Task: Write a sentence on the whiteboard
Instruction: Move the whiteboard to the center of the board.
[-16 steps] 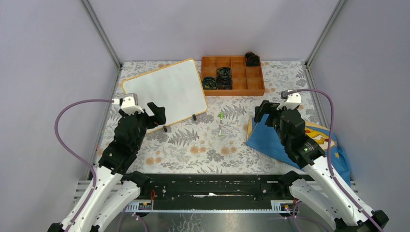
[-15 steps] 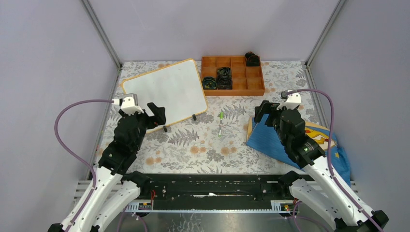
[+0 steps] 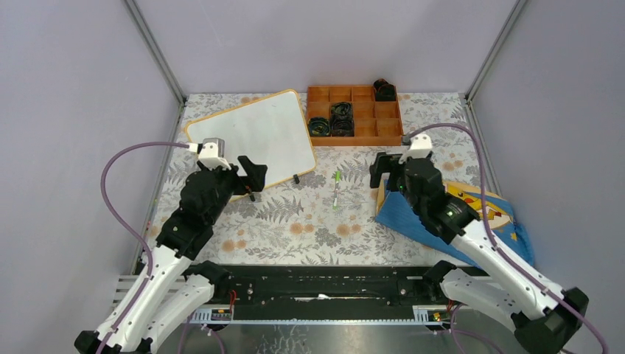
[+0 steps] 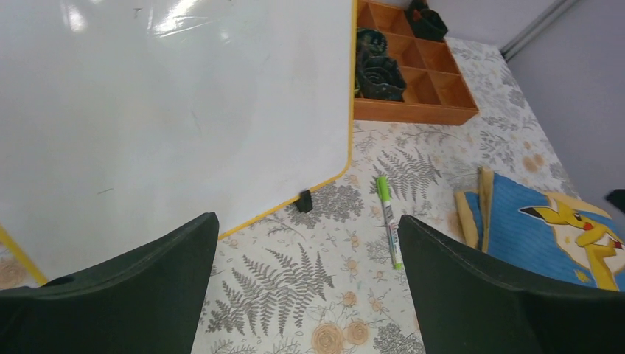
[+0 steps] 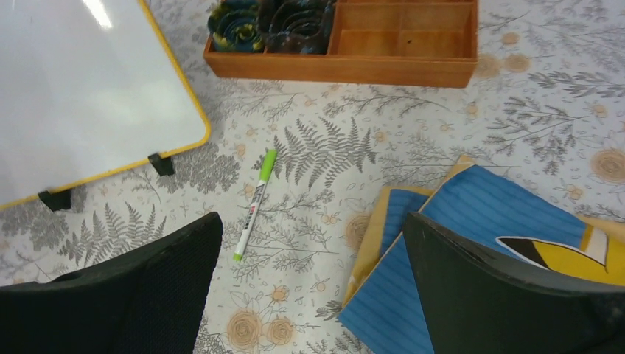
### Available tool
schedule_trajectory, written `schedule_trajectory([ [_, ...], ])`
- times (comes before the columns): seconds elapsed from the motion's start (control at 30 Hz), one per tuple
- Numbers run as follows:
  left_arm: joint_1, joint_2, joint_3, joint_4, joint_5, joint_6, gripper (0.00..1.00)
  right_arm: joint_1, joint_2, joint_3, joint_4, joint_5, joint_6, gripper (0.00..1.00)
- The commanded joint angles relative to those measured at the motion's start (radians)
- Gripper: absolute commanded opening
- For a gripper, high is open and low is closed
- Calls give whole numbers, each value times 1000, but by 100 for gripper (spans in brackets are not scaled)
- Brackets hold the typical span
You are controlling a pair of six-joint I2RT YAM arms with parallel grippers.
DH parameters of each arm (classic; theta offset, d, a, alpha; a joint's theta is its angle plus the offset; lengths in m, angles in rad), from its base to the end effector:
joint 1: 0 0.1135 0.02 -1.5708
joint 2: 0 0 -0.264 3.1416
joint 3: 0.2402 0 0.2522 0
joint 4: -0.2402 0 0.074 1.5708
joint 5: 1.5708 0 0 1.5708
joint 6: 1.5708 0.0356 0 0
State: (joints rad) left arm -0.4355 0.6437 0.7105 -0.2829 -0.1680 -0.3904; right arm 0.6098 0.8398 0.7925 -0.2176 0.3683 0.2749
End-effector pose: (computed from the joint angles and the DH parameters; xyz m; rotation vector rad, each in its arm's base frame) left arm 0.1438 -0.0603 0.3248 -0.0813 1.8037 -0.4425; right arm 0.1670 0.1010 0.3303 -0.0474 1.8264 0.2877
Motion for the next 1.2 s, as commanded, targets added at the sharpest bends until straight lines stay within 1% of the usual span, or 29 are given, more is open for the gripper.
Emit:
schedule_trajectory([
  [0.0, 7, 1, 10, 158, 97, 23, 99, 98, 120, 78, -9, 116, 11, 100],
  [0.1, 7, -14, -24, 191, 120, 34, 99, 125, 214, 81, -11, 101, 75, 99],
  [0.17, 7, -36, -52, 207, 128, 45, 99, 126, 285, 77, 0, 47, 113, 94],
  [0.27, 8, -72, -77, 216, 126, 64, 99, 126, 361, 59, 62, -33, 176, 83],
  [0.37, 8, -105, -93, 222, 116, 72, 99, 127, 458, 87, 84, -85, 228, 70],
  [0.53, 6, -129, -99, 221, 88, 80, 99, 129, 612, 161, 91, -138, 268, 55],
  [0.57, 5, -133, -99, 220, 82, 79, 99, 133, 639, 174, 91, -140, 272, 53],
  [0.67, 3, -144, -101, 221, 75, 79, 99, 143, 718, 215, 79, -137, 279, 50],
  [0.87, -7, -147, -102, 219, 67, 77, 99, 154, 848, 283, 40, -135, 276, 47],
  [1.17, -14, -144, -100, 212, 53, 79, 99, 154, 953, 334, 13, -126, 266, 43],
])
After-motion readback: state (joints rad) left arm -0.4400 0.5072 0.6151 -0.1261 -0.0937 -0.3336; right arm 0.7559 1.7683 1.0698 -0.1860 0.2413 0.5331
